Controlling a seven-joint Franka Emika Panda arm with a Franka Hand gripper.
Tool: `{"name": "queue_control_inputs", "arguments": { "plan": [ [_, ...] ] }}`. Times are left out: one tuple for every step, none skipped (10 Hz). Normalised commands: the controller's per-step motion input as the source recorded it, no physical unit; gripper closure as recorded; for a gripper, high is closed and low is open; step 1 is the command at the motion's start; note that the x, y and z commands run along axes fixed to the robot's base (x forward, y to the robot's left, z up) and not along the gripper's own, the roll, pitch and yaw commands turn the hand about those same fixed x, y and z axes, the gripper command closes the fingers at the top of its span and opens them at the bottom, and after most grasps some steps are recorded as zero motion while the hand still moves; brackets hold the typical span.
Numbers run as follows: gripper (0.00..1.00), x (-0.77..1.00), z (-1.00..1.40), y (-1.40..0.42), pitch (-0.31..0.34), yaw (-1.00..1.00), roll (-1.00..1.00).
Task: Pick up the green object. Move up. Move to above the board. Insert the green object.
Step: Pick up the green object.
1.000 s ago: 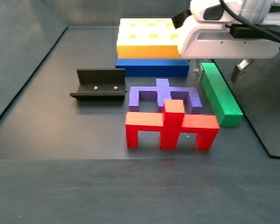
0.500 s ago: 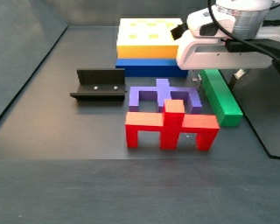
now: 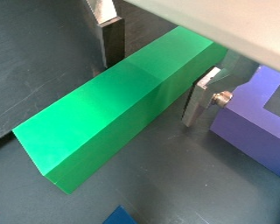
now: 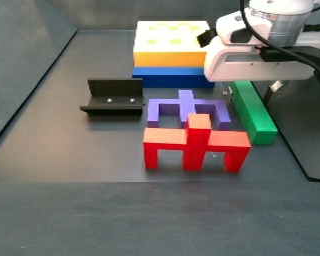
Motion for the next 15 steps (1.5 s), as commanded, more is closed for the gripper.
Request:
{"name": "queue_control_inputs", "arguments": {
  "plan": [
    [0.0,0.0,0.0,0.0,0.0,0.0,0.0],
    [1.0,0.0,0.0,0.0,0.0,0.0,0.0],
    [1.0,0.0,0.0,0.0,0.0,0.0,0.0],
    [1.0,0.0,0.0,0.0,0.0,0.0,0.0],
    [1.0,0.0,0.0,0.0,0.0,0.0,0.0],
    [1.0,0.0,0.0,0.0,0.0,0.0,0.0],
    [1.0,0.0,0.0,0.0,0.0,0.0,0.0],
    [1.0,0.0,0.0,0.0,0.0,0.0,0.0],
    [1.0,0.0,0.0,0.0,0.0,0.0,0.0],
    [1.0,0.0,0.0,0.0,0.0,0.0,0.0],
    [1.0,0.0,0.0,0.0,0.0,0.0,0.0],
    [1.0,0.0,0.0,0.0,0.0,0.0,0.0],
    [1.0,0.0,0.0,0.0,0.0,0.0,0.0],
    [1.0,0.0,0.0,0.0,0.0,0.0,0.0],
    [1.0,0.0,0.0,0.0,0.0,0.0,0.0]
  ]
}}
